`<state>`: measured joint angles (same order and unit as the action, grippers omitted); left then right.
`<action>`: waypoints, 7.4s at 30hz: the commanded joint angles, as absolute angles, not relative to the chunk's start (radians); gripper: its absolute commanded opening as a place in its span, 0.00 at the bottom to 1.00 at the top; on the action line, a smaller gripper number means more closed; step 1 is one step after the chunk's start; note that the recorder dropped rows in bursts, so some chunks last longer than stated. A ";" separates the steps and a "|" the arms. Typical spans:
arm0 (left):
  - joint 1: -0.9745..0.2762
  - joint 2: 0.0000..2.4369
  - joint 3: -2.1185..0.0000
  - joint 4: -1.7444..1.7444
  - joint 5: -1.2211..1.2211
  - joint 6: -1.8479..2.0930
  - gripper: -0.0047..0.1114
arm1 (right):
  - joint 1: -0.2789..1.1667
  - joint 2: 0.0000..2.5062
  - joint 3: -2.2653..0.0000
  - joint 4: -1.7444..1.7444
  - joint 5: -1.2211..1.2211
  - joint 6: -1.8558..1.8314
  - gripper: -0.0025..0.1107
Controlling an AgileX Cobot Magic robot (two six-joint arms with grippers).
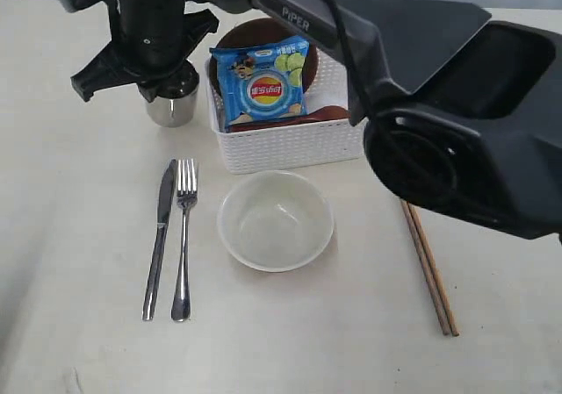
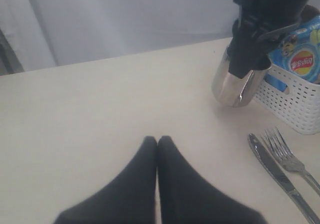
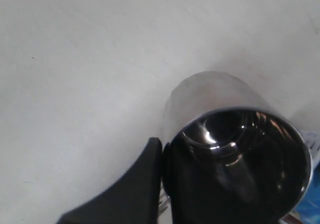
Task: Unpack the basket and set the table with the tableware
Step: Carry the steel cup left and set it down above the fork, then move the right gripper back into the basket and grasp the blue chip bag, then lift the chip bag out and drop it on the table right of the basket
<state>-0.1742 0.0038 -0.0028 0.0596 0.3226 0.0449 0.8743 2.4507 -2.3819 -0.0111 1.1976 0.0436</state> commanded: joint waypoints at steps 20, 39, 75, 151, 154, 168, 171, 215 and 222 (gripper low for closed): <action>-0.172 0.000 0.000 0.051 0.322 0.044 0.04 | 0.874 2.516 -2.418 -0.020 1.221 0.000 0.16; -0.172 0.000 0.000 0.051 0.322 0.044 0.04 | 0.870 2.374 -2.418 -0.075 1.221 0.018 0.36; -0.172 0.000 0.000 0.051 0.322 0.044 0.04 | 0.354 2.146 -1.822 0.216 1.158 -0.888 0.36; -0.172 0.000 0.000 0.051 0.322 0.044 0.04 | 0.517 2.273 -1.825 0.027 1.044 -0.732 0.42; -0.172 0.000 0.000 0.051 0.322 0.044 0.04 | 0.499 2.275 -1.825 0.029 1.075 -0.752 0.42; -0.172 0.000 0.000 0.051 0.322 0.044 0.04 | 0.380 2.249 -1.825 0.369 1.049 -0.819 0.48; -0.172 0.000 0.000 0.051 0.322 0.044 0.04 | 0.338 2.251 -1.825 0.514 1.034 -0.850 0.48; -0.172 0.000 0.000 0.051 0.322 0.044 0.04 | 0.104 1.900 -1.683 0.341 1.038 -0.648 0.02; -0.172 0.000 0.000 0.051 0.322 0.044 0.04 | -0.052 1.897 -1.511 0.191 0.948 -0.393 0.02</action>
